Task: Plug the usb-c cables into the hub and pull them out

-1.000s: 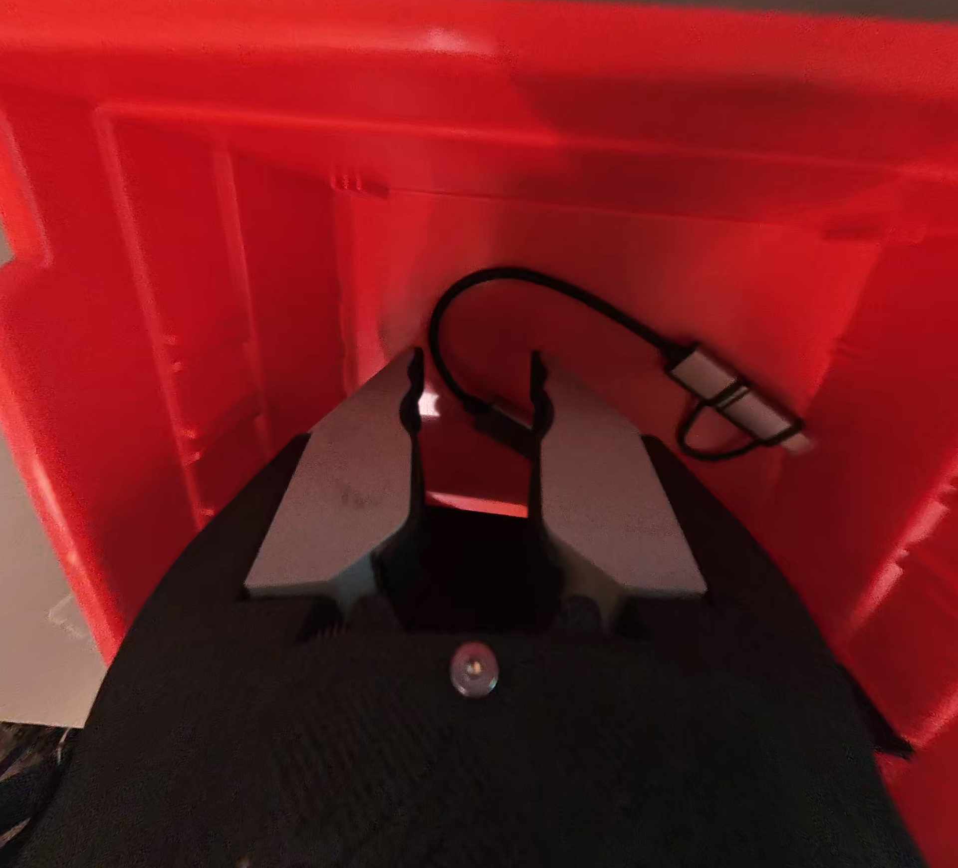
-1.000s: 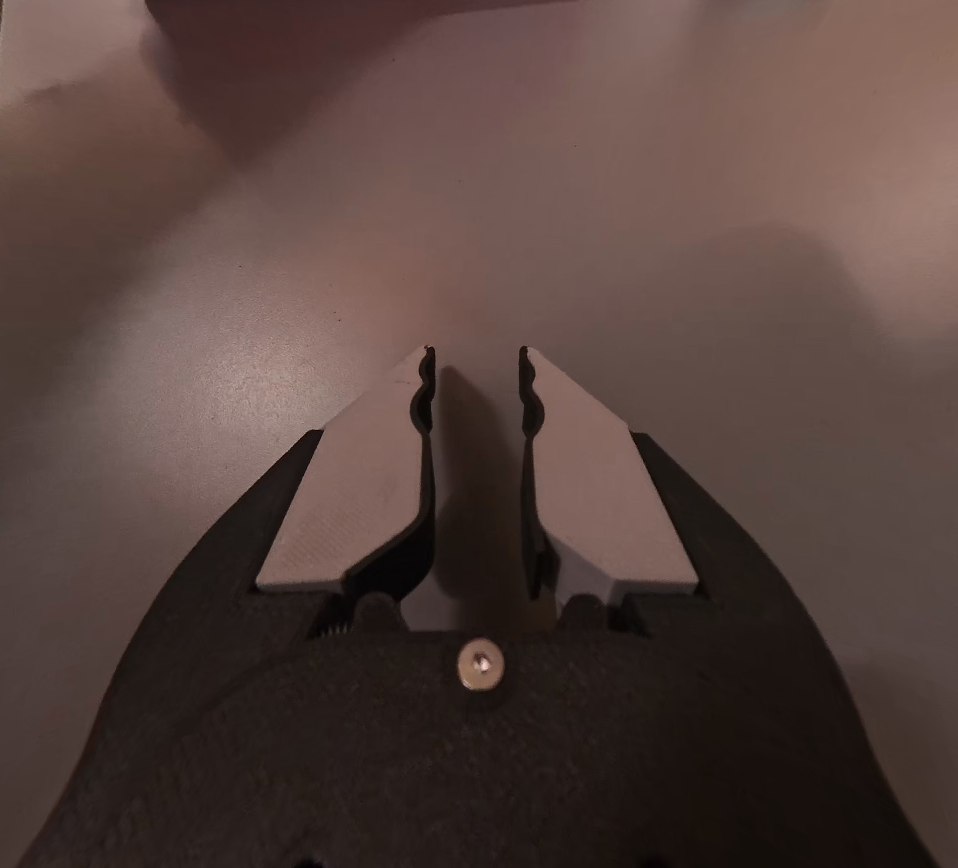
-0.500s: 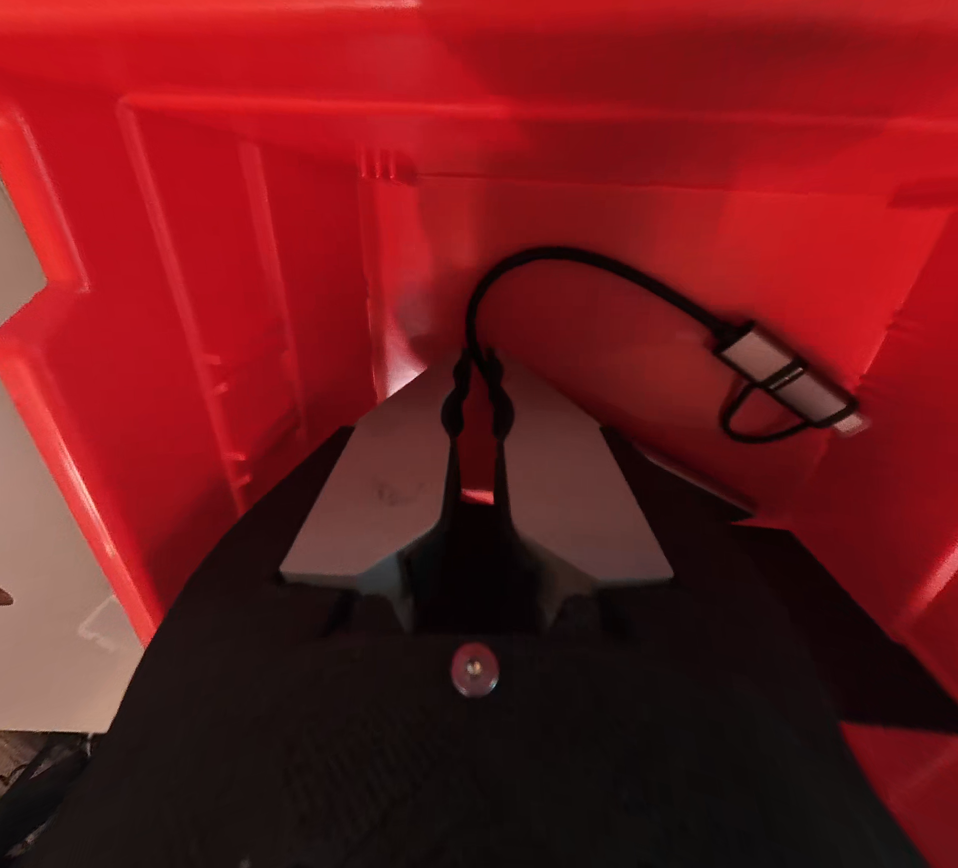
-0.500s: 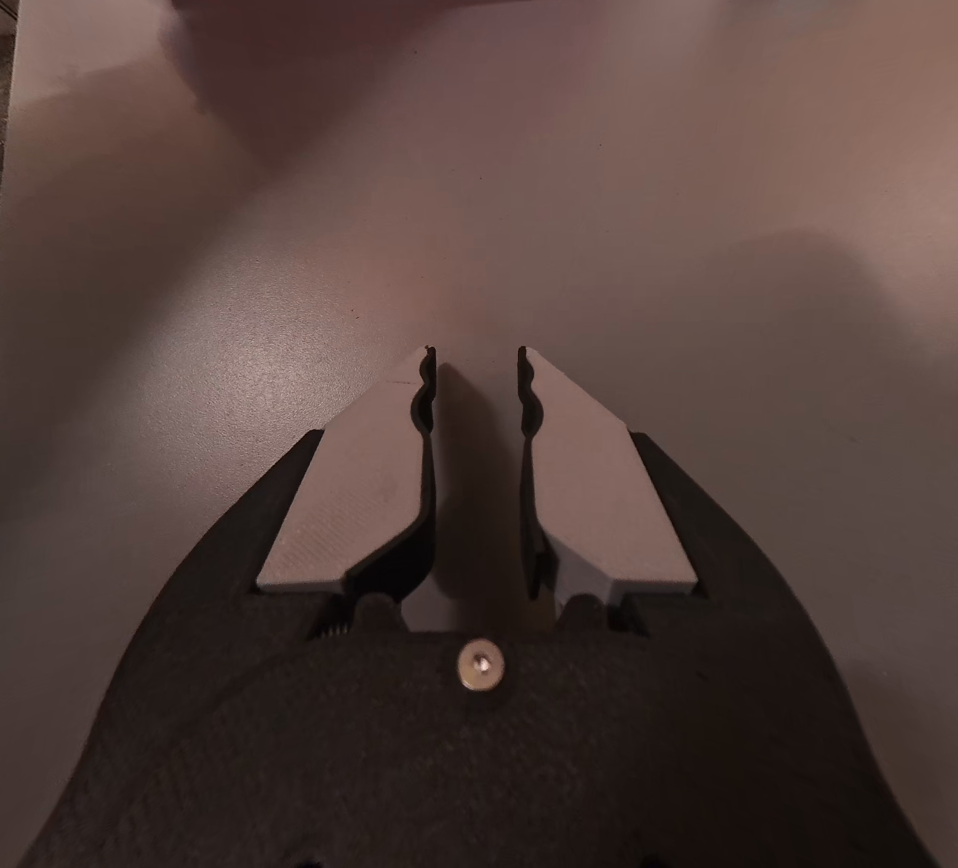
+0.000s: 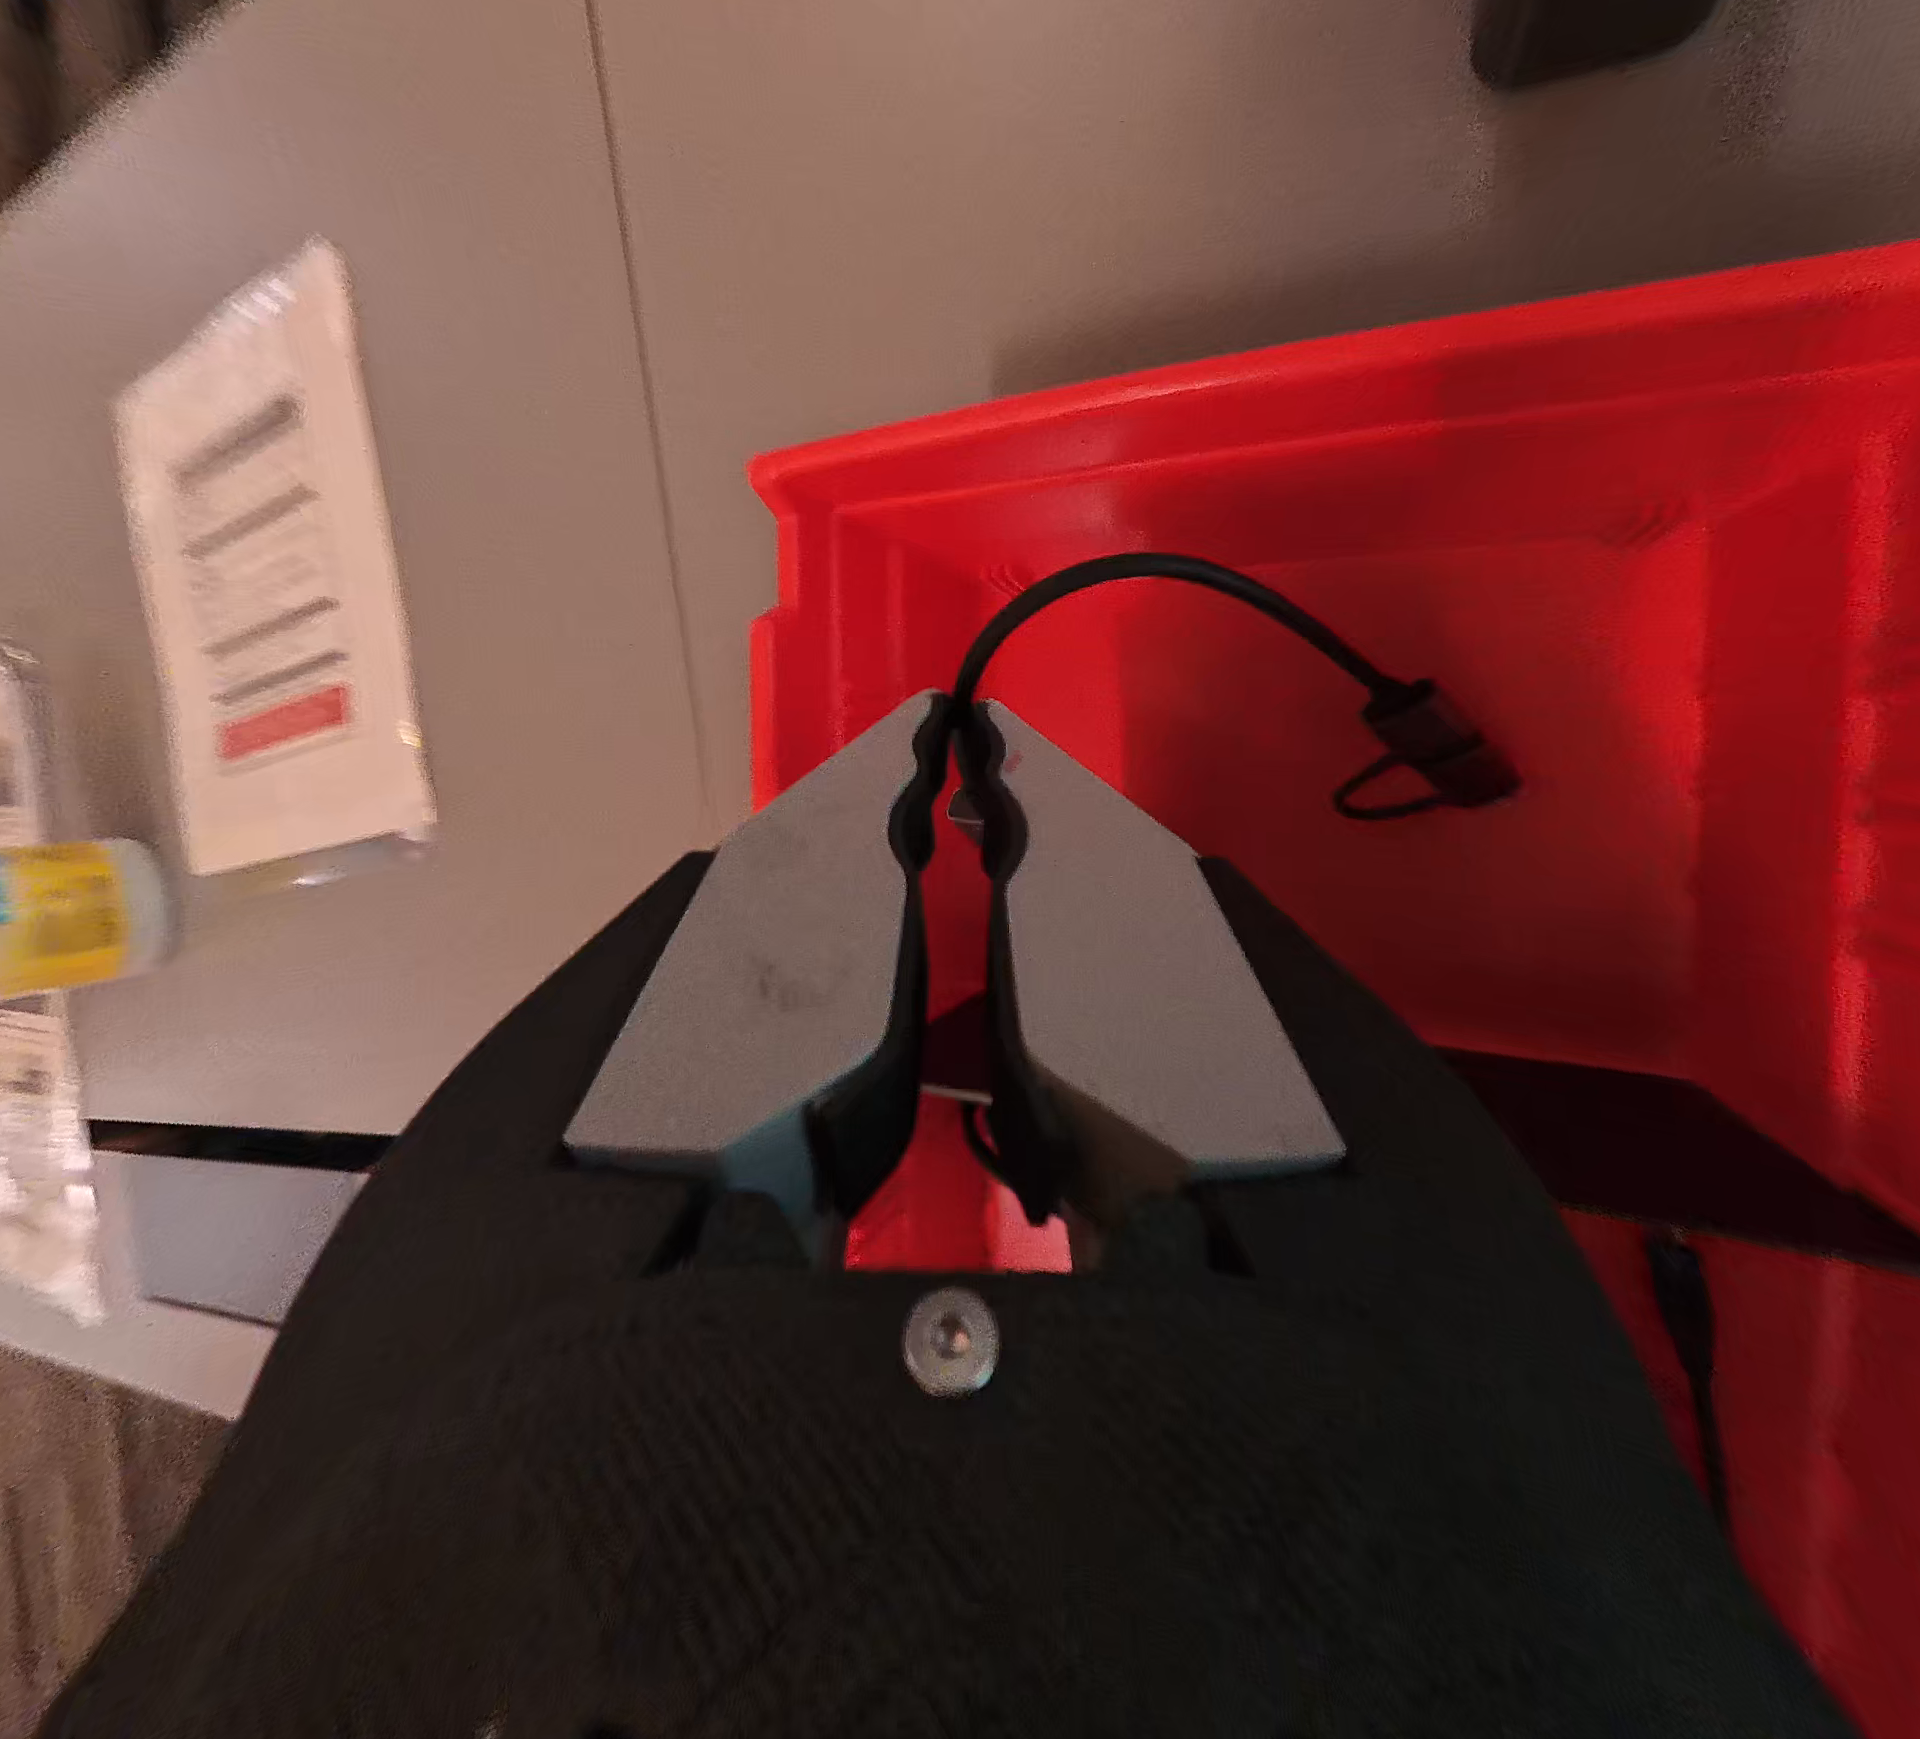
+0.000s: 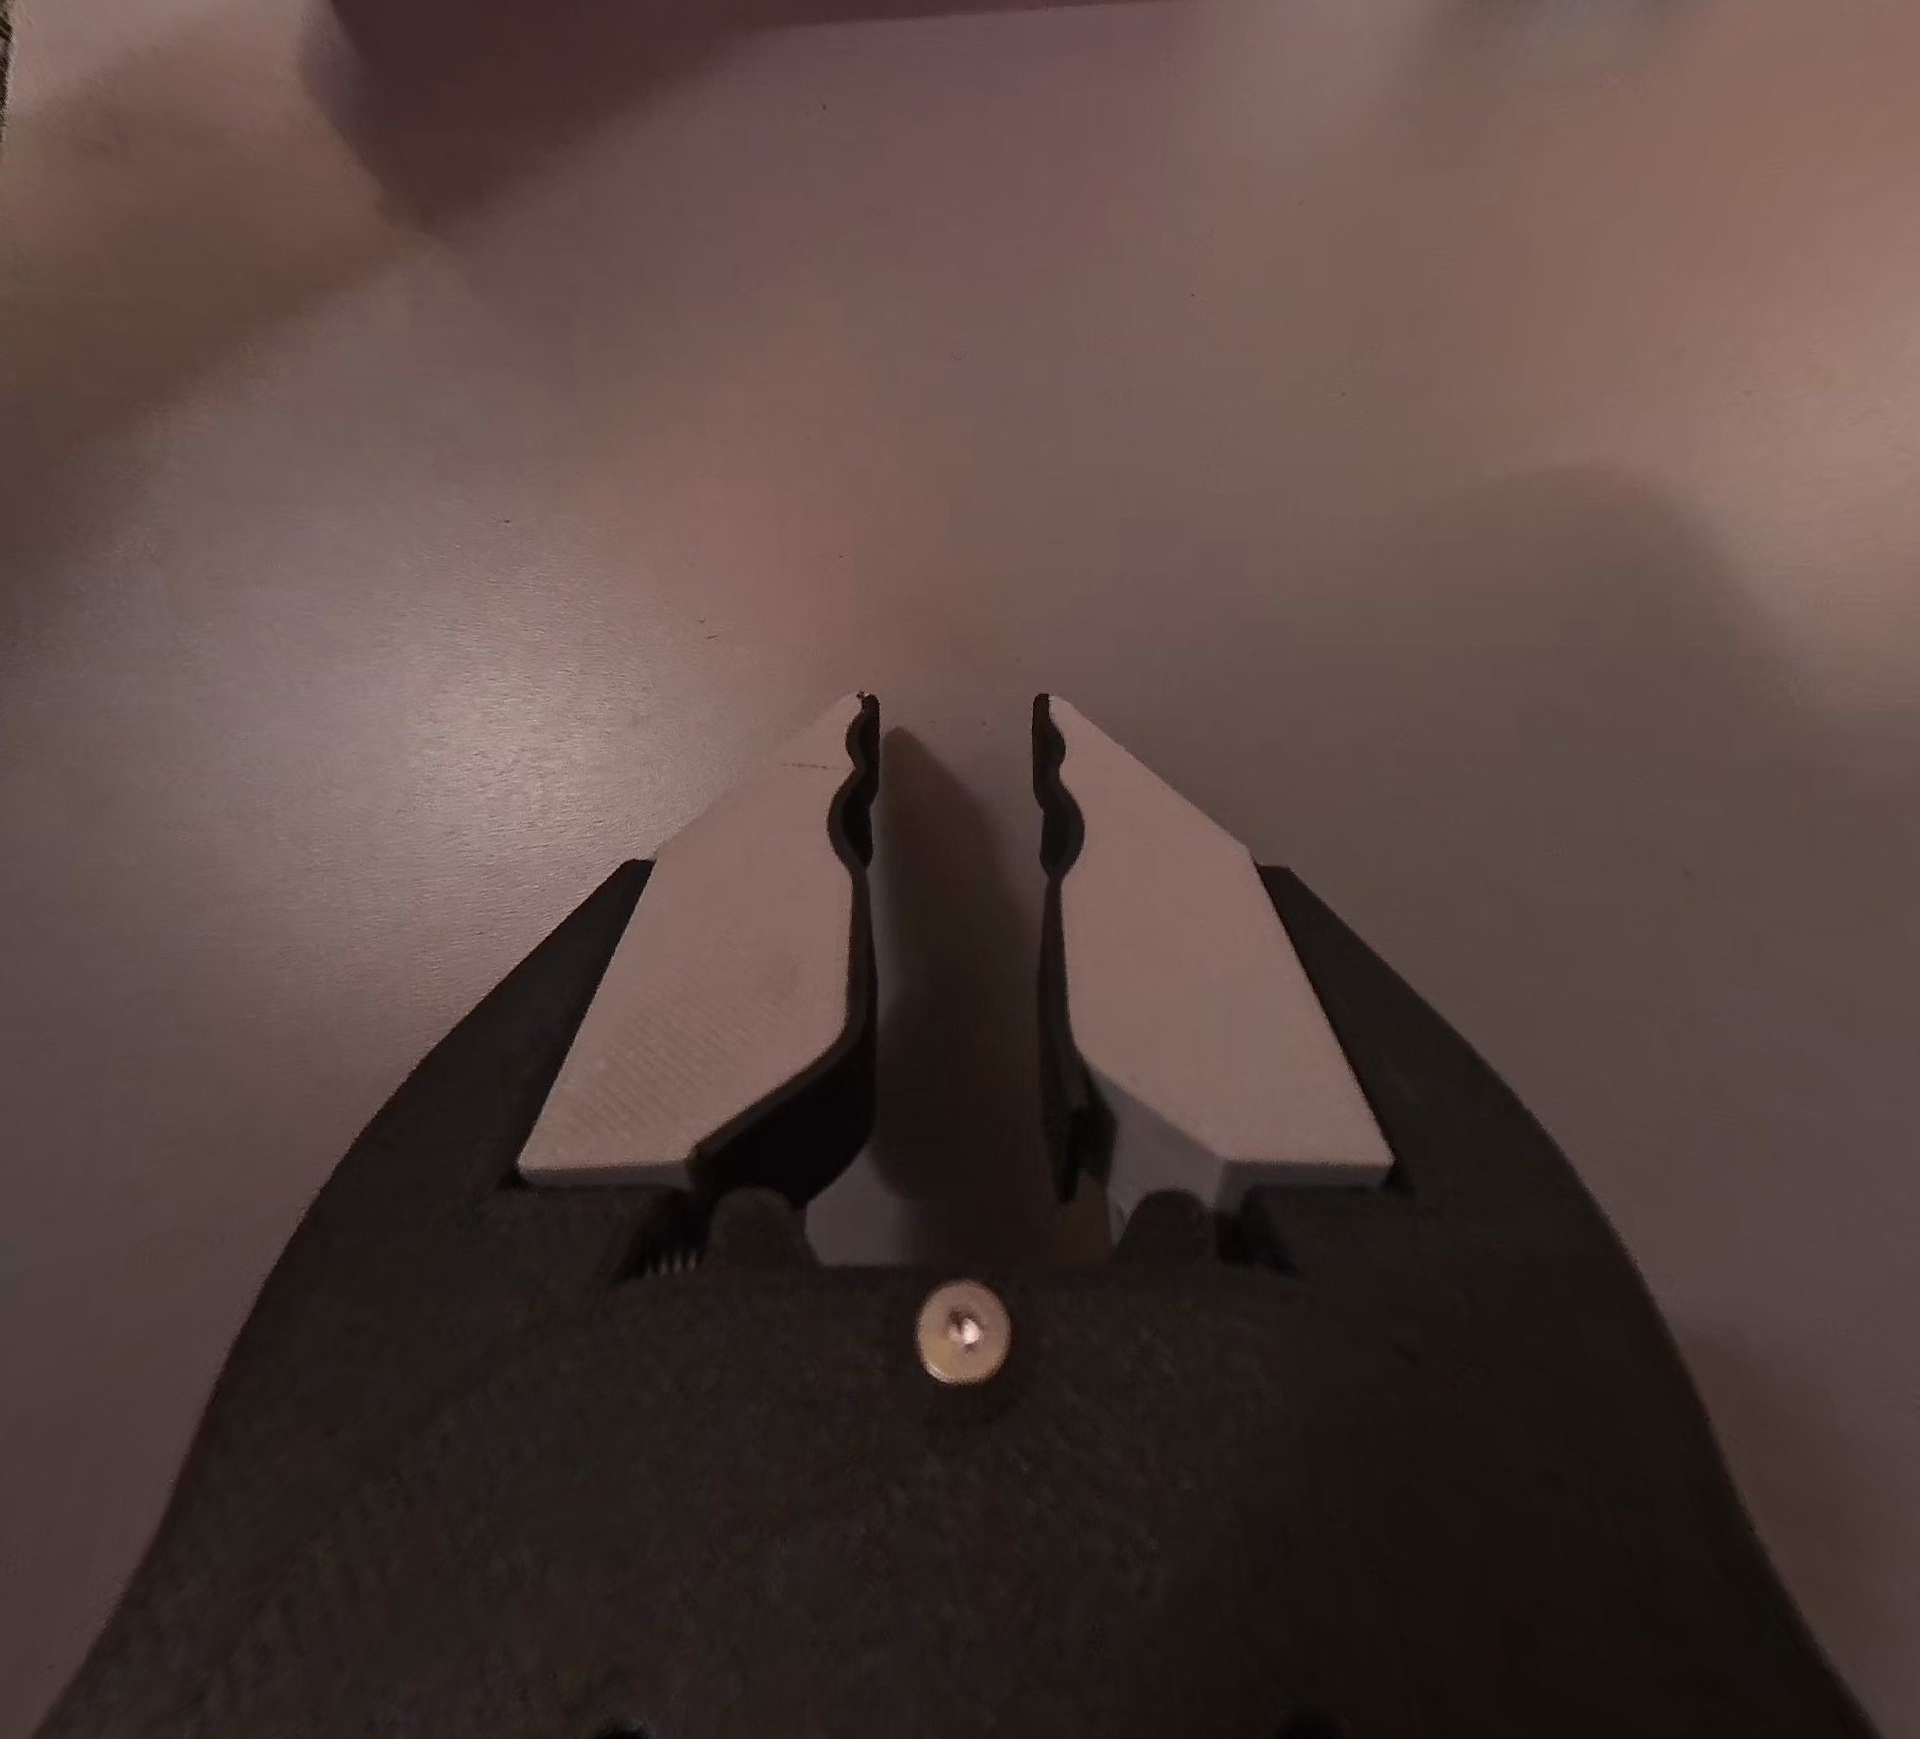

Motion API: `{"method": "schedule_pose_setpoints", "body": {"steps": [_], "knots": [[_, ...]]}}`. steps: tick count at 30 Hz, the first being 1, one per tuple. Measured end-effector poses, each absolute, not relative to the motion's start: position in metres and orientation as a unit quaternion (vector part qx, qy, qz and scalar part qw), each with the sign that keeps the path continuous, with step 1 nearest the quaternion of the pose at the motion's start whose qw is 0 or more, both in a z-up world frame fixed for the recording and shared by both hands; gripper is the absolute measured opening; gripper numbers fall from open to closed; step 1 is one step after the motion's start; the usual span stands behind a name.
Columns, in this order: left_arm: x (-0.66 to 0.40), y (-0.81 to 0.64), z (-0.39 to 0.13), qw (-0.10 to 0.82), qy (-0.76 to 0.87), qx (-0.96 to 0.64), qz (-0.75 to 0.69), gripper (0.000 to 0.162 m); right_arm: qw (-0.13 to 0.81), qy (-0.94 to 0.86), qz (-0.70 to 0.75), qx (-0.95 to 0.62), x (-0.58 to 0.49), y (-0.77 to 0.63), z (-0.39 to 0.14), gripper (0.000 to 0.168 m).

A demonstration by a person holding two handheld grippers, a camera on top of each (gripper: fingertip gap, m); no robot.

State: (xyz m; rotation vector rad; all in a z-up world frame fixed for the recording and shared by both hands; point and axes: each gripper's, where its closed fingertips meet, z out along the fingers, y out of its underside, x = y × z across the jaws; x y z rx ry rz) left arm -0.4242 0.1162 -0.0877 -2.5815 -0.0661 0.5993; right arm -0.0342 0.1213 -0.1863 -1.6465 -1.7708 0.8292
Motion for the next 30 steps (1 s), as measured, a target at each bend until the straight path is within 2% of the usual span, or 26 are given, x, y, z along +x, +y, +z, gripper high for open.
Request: {"method": "schedule_pose_setpoints", "body": {"steps": [7, 12, 15, 19, 27, 30], "knots": [[-0.396, 0.118, 0.014, 0.331, 0.057, -0.873, 0.352, 0.002, 0.309, -0.655, 0.305, -0.619, -0.034, 0.125, -0.182, 0.024], [-0.335, 0.123, 0.087, 0.423, 0.093, -0.841, 0.325, 0.001, 0.335, -0.625, 0.332, -0.622, -0.033, 0.132, -0.169, 0.023], [-0.282, 0.126, 0.104, 0.448, 0.135, -0.834, 0.293, 0.001, 0.352, -0.605, 0.347, -0.624, -0.031, 0.139, -0.158, 0.024], [-0.201, 0.127, 0.081, 0.456, 0.217, -0.830, 0.237, 0.001, 0.380, -0.574, 0.379, -0.618, -0.026, 0.147, -0.136, 0.027], [-0.103, 0.124, -0.075, 0.345, 0.262, -0.899, 0.055, 0.002, 0.400, -0.529, 0.419, -0.620, -0.018, 0.159, -0.113, 0.028], [-0.100, 0.134, -0.111, 0.326, 0.241, -0.914, 0.030, 0.002, 0.399, -0.531, 0.413, -0.623, -0.018, 0.160, -0.115, 0.028]]}}
